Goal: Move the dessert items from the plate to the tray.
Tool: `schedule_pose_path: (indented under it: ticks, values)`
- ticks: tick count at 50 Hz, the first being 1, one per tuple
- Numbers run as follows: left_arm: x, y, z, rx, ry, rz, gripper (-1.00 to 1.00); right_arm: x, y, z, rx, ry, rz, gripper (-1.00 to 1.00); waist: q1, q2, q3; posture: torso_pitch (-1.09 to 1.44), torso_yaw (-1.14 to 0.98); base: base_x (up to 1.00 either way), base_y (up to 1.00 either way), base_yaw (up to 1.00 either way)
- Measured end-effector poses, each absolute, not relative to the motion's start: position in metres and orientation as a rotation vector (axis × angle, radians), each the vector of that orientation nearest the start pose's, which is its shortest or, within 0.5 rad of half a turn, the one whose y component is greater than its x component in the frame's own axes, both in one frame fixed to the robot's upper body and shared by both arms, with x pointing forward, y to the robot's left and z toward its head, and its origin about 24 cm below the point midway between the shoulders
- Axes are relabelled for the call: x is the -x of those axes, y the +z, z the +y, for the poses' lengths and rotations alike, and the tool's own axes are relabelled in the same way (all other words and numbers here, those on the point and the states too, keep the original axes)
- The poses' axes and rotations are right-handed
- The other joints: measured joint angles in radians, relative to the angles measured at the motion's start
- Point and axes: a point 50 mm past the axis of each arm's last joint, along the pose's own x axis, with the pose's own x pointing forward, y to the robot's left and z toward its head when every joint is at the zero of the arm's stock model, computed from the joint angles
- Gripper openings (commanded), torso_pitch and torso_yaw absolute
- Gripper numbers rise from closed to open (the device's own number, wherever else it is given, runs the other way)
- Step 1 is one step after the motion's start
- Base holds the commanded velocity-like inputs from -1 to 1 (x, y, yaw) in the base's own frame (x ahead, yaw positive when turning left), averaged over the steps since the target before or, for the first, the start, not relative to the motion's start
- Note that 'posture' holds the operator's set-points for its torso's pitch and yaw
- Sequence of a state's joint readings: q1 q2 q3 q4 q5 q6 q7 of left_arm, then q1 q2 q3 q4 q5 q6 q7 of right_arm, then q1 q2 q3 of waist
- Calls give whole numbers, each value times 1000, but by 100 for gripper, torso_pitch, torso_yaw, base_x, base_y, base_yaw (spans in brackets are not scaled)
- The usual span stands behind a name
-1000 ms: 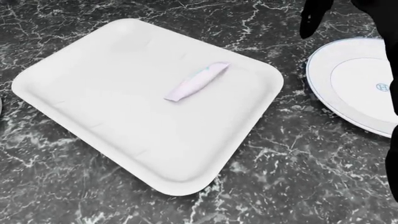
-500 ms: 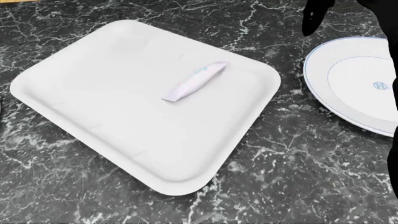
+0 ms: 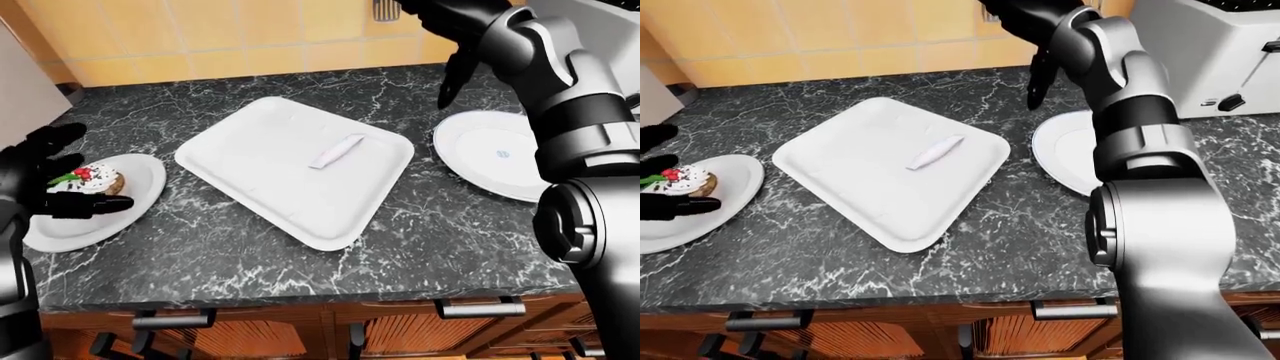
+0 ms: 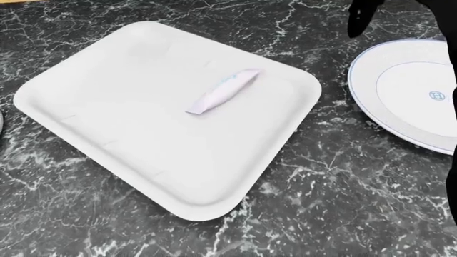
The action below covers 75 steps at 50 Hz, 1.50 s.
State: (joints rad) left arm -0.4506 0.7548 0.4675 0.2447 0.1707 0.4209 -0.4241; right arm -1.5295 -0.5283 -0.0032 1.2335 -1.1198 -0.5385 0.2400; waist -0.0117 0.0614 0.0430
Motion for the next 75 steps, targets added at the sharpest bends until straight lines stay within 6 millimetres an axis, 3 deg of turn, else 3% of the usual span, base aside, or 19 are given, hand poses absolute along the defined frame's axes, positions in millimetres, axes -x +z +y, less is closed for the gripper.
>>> schedule_pose_path:
  ticks: [5,6,15,19,34,42,48,67,75]
  values:
    - [-281,196,373,-549,303,159,40,-409,336,-171,1570,199,-442,100,-1,2,-2,0,0,0,0,0]
    - [-281,195,373,-550,300,161,29,-409,336,-172,1569,198,-443,100,-1,2,-2,0,0,0,0,0]
    - [-279,196,374,-560,315,141,7,-409,335,-173,1568,196,-437,100,-3,6,-6,0,0,0,0,0]
    - [-279,195,374,-559,316,143,-11,-409,334,-174,1568,197,-433,100,-4,8,-6,0,0,0,0,0]
    - [-286,188,377,-550,276,117,-14,-408,338,-173,1567,193,-442,100,-1,14,-6,0,0,0,0,0]
    - [-290,192,378,-573,315,114,-31,-407,338,-175,1565,186,-445,100,-4,3,2,0,0,0,0,0]
    - [-289,197,378,-569,343,101,-31,-408,336,-176,1563,188,-438,100,-6,-7,5,0,0,0,0,0]
    - [-297,248,352,-585,333,0,-36,-408,335,-178,1560,182,-430,100,-2,-14,5,0,0,0,0,0]
    - [-334,274,314,-596,218,-70,-34,-408,337,-175,1559,189,-442,100,5,-22,1,0,0,0,0,0]
